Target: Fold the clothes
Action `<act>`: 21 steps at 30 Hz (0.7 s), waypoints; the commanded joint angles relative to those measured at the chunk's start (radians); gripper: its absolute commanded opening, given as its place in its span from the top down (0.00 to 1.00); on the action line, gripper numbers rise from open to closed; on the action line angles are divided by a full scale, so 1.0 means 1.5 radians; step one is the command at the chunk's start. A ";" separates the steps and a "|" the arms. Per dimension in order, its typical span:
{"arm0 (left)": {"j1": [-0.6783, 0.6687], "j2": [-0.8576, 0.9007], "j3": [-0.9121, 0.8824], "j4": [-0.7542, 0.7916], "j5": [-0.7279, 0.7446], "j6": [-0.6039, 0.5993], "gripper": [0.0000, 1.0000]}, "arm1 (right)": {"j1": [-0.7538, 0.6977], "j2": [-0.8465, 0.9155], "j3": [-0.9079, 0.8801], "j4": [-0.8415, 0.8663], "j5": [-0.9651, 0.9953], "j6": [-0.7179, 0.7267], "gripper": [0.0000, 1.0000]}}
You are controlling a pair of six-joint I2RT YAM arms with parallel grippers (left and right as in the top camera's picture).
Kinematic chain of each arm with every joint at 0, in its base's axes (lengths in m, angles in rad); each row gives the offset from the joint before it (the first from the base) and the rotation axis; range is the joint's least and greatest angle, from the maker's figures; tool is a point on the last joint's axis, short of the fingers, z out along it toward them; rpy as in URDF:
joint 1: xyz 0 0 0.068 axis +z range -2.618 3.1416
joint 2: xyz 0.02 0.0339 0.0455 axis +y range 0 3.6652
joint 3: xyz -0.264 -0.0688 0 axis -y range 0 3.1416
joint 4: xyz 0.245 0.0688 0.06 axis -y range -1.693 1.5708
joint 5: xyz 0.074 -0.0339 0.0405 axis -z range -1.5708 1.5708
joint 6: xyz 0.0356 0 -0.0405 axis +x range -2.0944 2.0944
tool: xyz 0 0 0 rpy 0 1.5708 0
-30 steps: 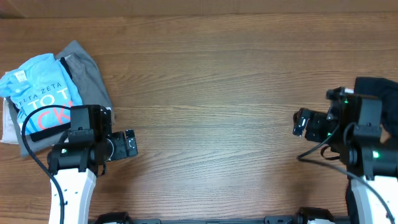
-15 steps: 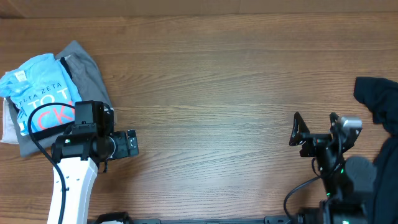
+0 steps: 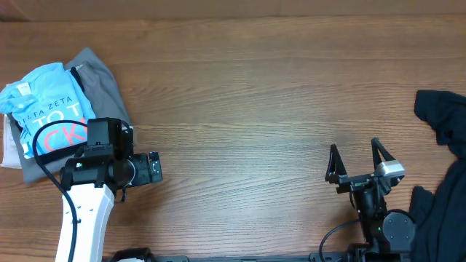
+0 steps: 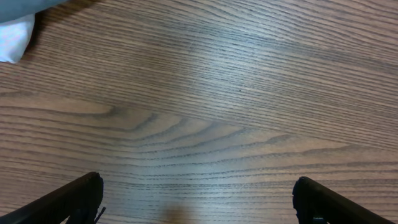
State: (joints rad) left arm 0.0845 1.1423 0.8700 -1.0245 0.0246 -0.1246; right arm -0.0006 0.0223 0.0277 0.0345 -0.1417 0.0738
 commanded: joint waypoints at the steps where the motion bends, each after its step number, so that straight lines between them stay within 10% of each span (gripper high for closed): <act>1: 0.000 0.002 -0.004 0.001 -0.006 -0.007 0.00 | 0.019 -0.013 -0.013 -0.053 0.024 -0.005 0.00; 21: 0.000 0.002 -0.004 0.001 -0.006 -0.007 0.00 | 0.026 -0.013 -0.013 -0.072 0.027 -0.004 0.00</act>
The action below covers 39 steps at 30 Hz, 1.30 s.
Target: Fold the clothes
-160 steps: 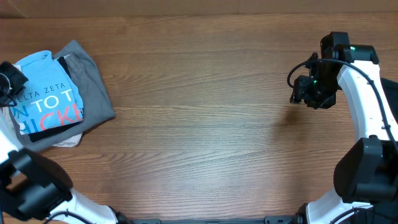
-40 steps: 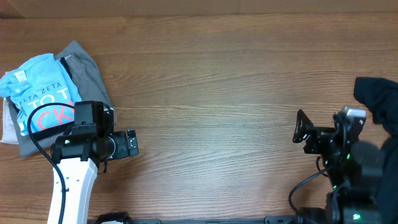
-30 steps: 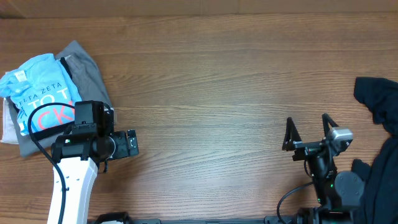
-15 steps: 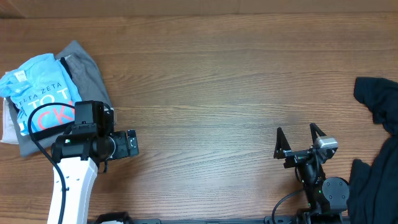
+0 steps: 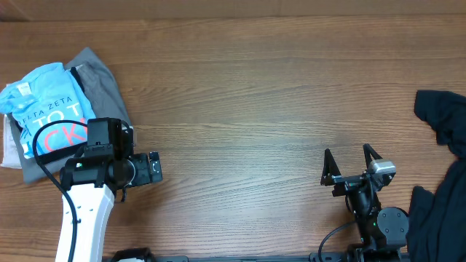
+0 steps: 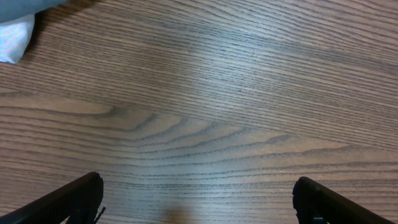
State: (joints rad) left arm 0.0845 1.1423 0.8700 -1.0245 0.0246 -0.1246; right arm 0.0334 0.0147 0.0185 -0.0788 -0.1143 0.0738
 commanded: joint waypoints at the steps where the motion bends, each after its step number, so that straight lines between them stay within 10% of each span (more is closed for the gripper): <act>1: 0.000 0.002 -0.004 0.001 -0.006 -0.007 0.00 | 0.004 -0.008 -0.007 0.003 0.008 -0.004 0.00; 14: -0.001 -0.013 -0.004 0.003 -0.006 -0.007 0.00 | 0.004 -0.008 -0.007 0.003 0.008 -0.004 0.00; 23: -0.067 -0.251 -0.074 0.033 -0.028 -0.001 0.00 | 0.004 -0.008 -0.007 0.003 0.008 -0.004 0.00; 39: -0.120 -0.619 -0.500 0.658 -0.030 -0.001 0.00 | 0.004 -0.008 -0.007 0.003 0.009 -0.004 0.00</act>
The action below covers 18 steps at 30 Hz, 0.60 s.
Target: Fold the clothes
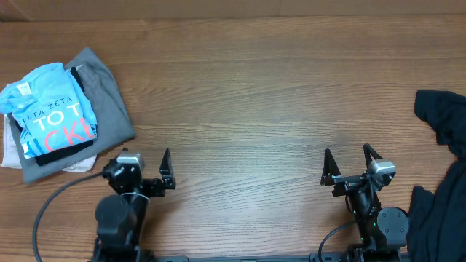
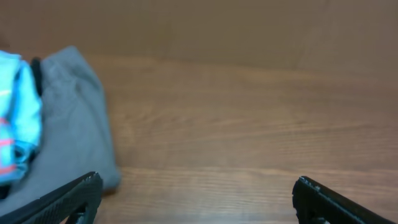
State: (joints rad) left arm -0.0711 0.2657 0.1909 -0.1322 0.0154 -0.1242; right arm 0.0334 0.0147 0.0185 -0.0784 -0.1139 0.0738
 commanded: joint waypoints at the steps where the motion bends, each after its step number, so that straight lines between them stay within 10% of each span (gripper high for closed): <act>1: -0.022 -0.045 -0.062 0.089 -0.035 -0.002 0.00 | 0.004 -0.008 -0.007 0.003 0.008 -0.004 0.00; 18: -0.020 -0.175 -0.124 0.040 -0.037 0.013 0.00 | 0.004 -0.008 -0.007 0.003 0.008 -0.004 0.00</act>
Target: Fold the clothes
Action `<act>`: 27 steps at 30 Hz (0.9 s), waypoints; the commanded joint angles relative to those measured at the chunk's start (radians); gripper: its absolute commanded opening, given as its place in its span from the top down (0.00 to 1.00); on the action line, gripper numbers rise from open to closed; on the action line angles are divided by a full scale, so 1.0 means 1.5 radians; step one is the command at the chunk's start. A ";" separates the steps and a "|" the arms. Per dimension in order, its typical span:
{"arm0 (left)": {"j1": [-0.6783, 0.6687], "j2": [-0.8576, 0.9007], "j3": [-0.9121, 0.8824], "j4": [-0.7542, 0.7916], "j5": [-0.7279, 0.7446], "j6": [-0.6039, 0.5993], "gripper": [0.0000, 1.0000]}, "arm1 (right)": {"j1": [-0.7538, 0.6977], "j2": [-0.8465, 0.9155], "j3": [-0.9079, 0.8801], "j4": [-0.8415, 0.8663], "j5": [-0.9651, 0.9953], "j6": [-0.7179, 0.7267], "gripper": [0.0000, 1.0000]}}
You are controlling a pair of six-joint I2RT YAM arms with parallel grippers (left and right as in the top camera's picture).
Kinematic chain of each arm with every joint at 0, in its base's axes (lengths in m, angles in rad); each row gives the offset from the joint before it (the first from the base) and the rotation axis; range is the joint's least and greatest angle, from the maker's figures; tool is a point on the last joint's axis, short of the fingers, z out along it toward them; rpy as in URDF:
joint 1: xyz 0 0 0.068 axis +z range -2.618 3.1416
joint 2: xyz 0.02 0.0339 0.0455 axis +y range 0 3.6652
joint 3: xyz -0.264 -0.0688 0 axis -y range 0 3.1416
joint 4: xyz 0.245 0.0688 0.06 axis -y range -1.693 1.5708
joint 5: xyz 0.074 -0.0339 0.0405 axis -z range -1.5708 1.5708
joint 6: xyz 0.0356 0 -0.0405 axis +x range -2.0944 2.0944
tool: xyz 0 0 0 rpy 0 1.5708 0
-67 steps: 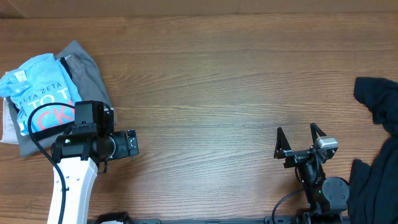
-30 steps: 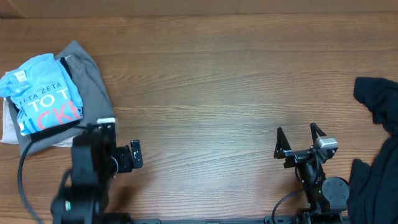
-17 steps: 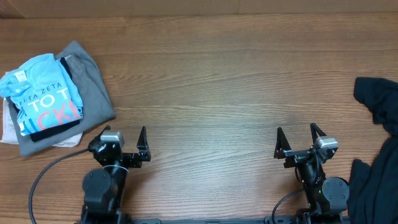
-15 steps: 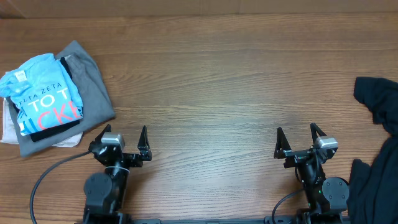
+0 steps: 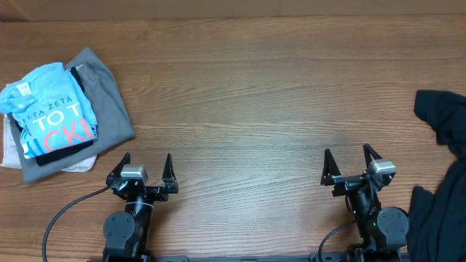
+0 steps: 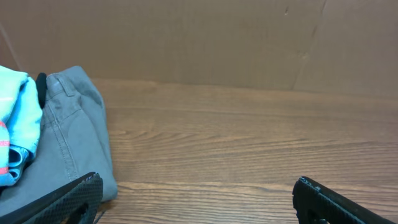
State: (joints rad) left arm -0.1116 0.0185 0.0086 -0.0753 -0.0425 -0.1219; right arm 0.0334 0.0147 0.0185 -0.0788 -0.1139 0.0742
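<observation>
A stack of folded clothes lies at the far left: grey trousers underneath, a light blue printed shirt on top, white cloth at the left edge. The wrist view shows the grey trousers and blue shirt at left. A crumpled dark garment lies at the right edge. My left gripper stands open and empty near the front edge, right of the stack; its fingertips are wide apart. My right gripper is open and empty, left of the dark garment.
The wooden table stretches between the two piles. A brown cardboard wall stands behind the table's far edge. Cables run from both arm bases along the front edge.
The left arm has settled nearer the front edge, its gripper now level and centred a little further right. The wrist view is sharp instead of blurred. The right arm is still.
The left arm was stretched out beside the folded stack with its open gripper facing down at the table, the right gripper open near the dark garment. The right arm drew back slightly. Then the left arm was back at its base, gripper open and facing the back wall.
</observation>
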 commanded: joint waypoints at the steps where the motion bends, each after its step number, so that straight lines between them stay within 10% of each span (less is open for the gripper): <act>1: 0.014 -0.010 -0.003 0.002 0.002 0.011 0.00 | 0.004 -0.008 -0.007 0.003 0.008 -0.004 0.00; 27: 0.044 -0.009 -0.003 0.002 0.002 0.011 0.00 | 0.004 -0.008 -0.007 0.003 0.008 -0.004 0.00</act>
State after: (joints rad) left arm -0.0513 0.0174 0.0086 -0.0757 -0.0418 -0.1200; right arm 0.0334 0.0147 0.0185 -0.0788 -0.1139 0.0734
